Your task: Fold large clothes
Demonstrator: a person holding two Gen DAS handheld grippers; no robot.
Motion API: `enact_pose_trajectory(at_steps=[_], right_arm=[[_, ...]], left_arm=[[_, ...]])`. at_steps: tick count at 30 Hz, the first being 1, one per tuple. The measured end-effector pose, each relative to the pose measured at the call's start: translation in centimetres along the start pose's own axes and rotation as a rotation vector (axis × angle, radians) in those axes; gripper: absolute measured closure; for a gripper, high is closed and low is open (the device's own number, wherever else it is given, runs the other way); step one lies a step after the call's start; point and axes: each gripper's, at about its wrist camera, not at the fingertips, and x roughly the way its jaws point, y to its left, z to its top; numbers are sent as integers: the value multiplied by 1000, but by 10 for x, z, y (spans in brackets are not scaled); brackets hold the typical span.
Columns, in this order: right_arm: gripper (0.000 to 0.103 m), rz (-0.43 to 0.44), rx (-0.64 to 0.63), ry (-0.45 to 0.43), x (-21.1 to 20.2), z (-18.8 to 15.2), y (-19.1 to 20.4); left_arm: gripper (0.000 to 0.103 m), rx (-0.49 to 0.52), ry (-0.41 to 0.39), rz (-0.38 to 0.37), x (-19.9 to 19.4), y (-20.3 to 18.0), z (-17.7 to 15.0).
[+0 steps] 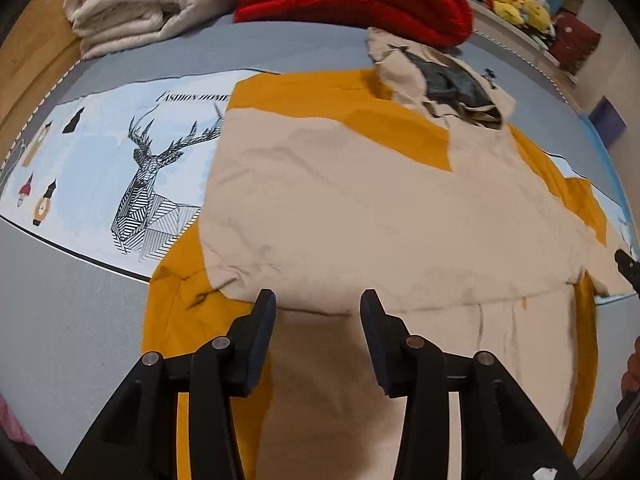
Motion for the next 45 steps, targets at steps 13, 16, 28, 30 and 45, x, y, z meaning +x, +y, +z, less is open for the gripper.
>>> enact_pose_trajectory(at_steps=[13, 16, 28, 30, 45], right_arm=[[69, -63, 1, -49, -36, -12, -63], [69, -100, 1, -75, -36, -8, -91], [77, -233, 249, -100, -27, 11, -251], [77, -232, 290, -101, -25, 11, -269], [76, -134, 581, -111, 27, 7, -366]], left_arm=[[56, 106, -90, -54, -29, -40, -19], [56, 119, -79, -51, -25, -46, -20], [56, 104, -82, -42, -15, -45, -10], [56, 107, -78, -39, -11, -45, -7], [56, 145, -42, -43, 17, -65, 3]])
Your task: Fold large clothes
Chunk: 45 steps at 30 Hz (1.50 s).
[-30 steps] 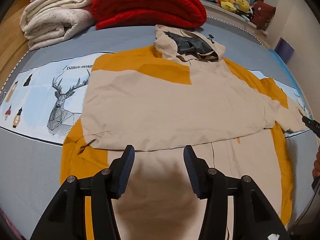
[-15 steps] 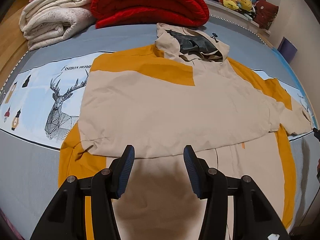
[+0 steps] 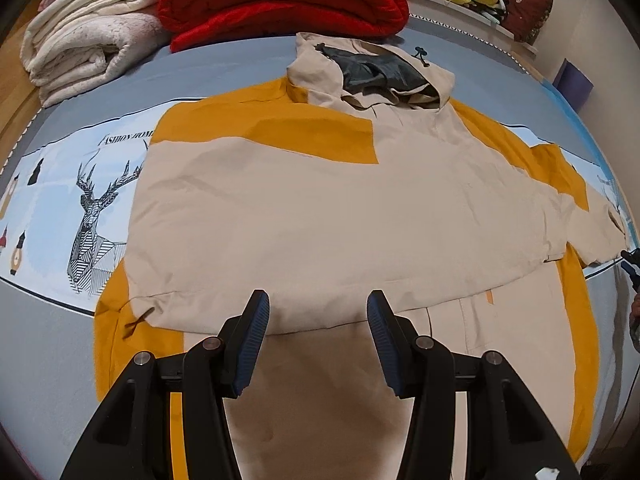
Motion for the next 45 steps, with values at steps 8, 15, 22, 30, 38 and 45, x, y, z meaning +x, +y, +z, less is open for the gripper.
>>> enact_pose_trajectory(at_steps=[8, 15, 22, 30, 38, 45], right_arm=[[76, 41, 151, 28, 29, 16, -31], [76, 43, 153, 6, 43, 34, -31], [76, 21, 170, -3, 49, 47, -29], [100, -32, 91, -100, 26, 57, -5], [101, 59, -268, -293, -67, 35, 144], [101, 397, -672, -190, -141, -109, 305]], left_arm=[[56, -22, 8, 17, 10, 6, 5], [56, -31, 8, 31, 13, 11, 8], [56, -54, 2, 34, 10, 22, 11], [56, -86, -21, 28, -3, 38, 16], [56, -152, -67, -15, -28, 56, 21], [56, -187, -96, -59, -57, 68, 12]])
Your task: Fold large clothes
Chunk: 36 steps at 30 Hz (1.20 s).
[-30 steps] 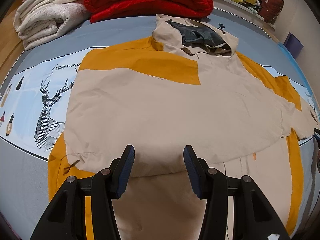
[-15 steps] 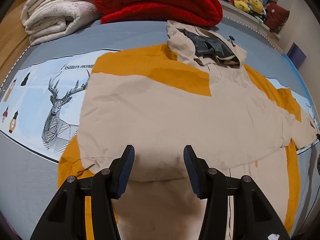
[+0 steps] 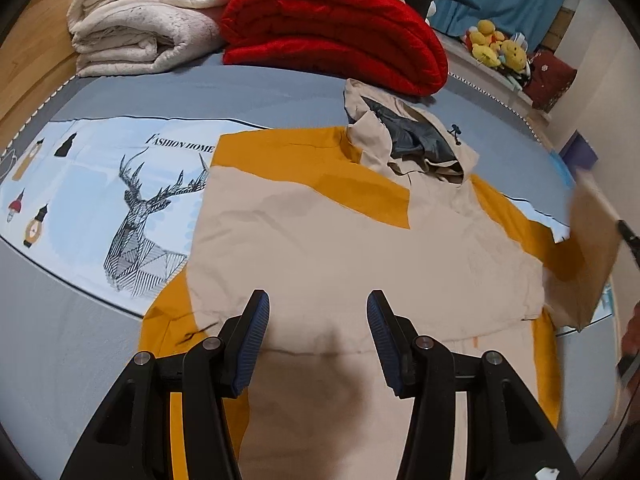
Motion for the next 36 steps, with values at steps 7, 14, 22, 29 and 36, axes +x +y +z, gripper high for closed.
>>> enact_pose_trajectory(at_steps=[7, 14, 22, 29, 36], right_arm=[[92, 299, -207, 236, 6, -77, 139], [91, 195, -25, 207, -38, -70, 112], [80, 116, 232, 218, -59, -93, 80], [80, 129, 289, 413, 23, -123, 70], [77, 135, 272, 485, 60, -132, 71]], left_arm=[[56, -41, 10, -63, -20, 5, -11], [56, -45, -3, -81, -29, 0, -14], [58, -64, -5, -46, -19, 0, -9], [58, 0, 28, -32, 0, -18, -9], [58, 16, 51, -33, 9, -17, -8]])
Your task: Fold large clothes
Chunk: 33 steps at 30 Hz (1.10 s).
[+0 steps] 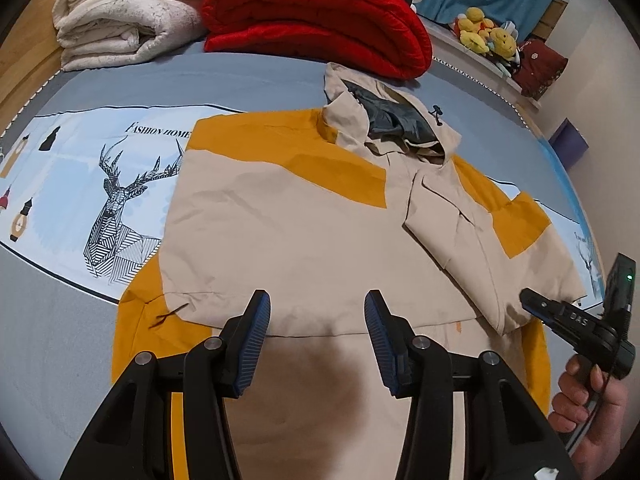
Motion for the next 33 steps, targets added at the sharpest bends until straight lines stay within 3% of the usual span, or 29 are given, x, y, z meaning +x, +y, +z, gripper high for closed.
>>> enact_pose_trajectory(at_steps=[5, 13, 18, 20, 24, 27, 30, 33], right_arm=[[67, -35, -28, 38, 28, 5, 9], [67, -30, -17, 61, 53, 6, 13], [67, 70, -44, -1, 49, 4, 38], [67, 152, -81, -21, 45, -2, 58], [67, 273, -241, -9, 39, -25, 105], [67, 309, -341, 34, 39, -41, 128], [67, 270, -421, 108, 46, -55, 139], [67, 188, -411, 129, 49, -59, 134]], left_arm=[[58, -18, 7, -3, 3, 7, 4], [58, -33, 19, -7, 4, 19, 6], [58, -44, 21, -8, 3, 24, 6], [58, -42, 21, -9, 3, 24, 6], [58, -40, 24, -18, 2, 25, 4], [58, -46, 28, -27, 4, 23, 3], [58, -43, 36, -34, 7, 20, 2], [58, -47, 49, -46, 11, 16, -1]])
